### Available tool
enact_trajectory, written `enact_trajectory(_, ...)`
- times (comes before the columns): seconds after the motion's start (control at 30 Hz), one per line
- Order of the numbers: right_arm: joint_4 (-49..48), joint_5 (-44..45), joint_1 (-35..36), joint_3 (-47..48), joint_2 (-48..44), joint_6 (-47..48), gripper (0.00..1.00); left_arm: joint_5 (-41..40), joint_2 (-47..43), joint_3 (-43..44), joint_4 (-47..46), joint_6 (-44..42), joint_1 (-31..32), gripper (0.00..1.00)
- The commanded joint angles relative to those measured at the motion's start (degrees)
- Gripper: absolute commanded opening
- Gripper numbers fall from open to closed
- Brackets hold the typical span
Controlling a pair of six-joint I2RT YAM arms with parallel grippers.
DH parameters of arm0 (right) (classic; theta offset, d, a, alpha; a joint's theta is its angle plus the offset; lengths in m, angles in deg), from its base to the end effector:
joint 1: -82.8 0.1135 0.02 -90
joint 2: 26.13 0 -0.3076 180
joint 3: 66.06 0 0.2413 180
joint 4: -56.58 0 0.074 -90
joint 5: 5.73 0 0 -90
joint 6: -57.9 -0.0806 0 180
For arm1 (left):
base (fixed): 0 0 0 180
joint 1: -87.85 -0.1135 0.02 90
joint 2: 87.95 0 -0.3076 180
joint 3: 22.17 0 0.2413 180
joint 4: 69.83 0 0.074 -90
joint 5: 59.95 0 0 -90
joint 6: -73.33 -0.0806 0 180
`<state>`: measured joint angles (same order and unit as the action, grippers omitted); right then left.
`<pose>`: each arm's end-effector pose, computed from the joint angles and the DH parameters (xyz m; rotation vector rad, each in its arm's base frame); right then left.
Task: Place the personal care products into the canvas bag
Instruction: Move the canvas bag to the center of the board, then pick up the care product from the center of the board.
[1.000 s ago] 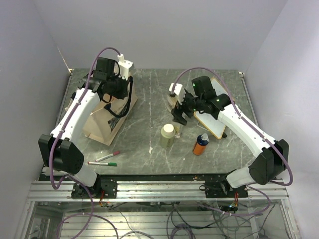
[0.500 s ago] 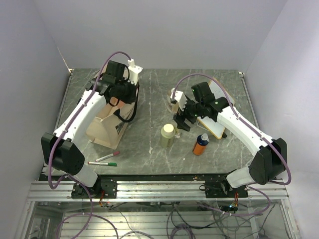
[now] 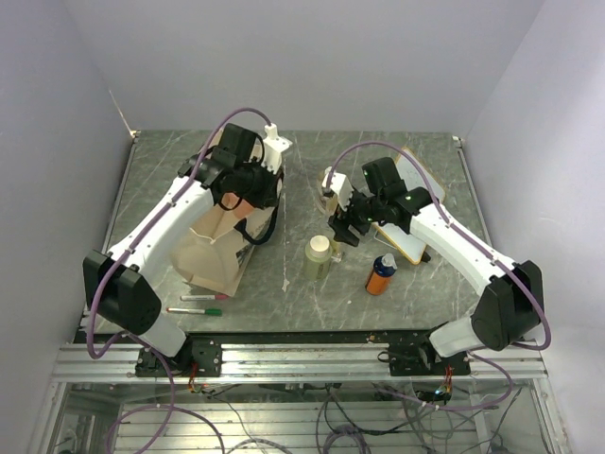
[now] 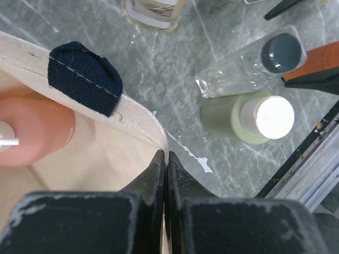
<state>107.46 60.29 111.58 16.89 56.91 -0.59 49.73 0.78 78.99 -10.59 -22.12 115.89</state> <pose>0.2621 0.1813 0.3038 -1.3671 1.9929 0.4913 0.2974 -0.1892 0.3637 0.8502 2.2532 -0.5949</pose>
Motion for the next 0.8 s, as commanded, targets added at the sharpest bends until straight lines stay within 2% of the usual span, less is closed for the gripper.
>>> enact_trajectory(0.0, -2.87, -2.08, -0.24, -0.50, 1.14, -0.86, 0.70, 6.26, -0.88, 0.93, -3.26, 1.84, 1.85, 0.09)
enact_trajectory(0.2, -6.43, -2.13, -0.29, -2.88, 1.44, -1.86, 0.66, 6.42, -1.42, 0.51, -3.64, 1.98, 1.85, 0.15)
enact_trajectory(0.43, -11.35, -3.85, -0.23, -5.38, 1.74, -2.66, 0.60, 6.51, -3.16, -0.86, -4.17, 0.64, 1.85, 0.37)
enact_trajectory(0.5, -12.71, -4.64, -0.21, -5.81, 1.68, -2.76, 0.55, 6.24, -3.72, -0.94, -3.96, 0.03, 1.81, 0.42)
enact_trajectory(0.6, -13.62, -5.47, -0.22, -5.84, 1.68, -2.81, 0.41, 5.39, -4.79, -0.74, -3.31, -1.25, 1.83, 0.53)
enact_trajectory(0.7, -13.26, -6.20, -0.23, -4.97, 1.54, -2.19, 0.17, 4.06, -6.48, -0.17, -2.22, -2.66, 1.85, 0.62)
enact_trajectory(0.73, -13.14, -6.47, -0.25, -4.62, 1.41, -2.11, 0.07, 3.52, -6.99, 0.15, -1.85, -3.16, 1.74, 0.67)
enact_trajectory(0.77, -13.01, -6.69, -0.26, -4.19, 1.23, -1.96, 0.02, 2.84, -7.58, 0.48, -1.42, -3.64, 1.74, 0.73)
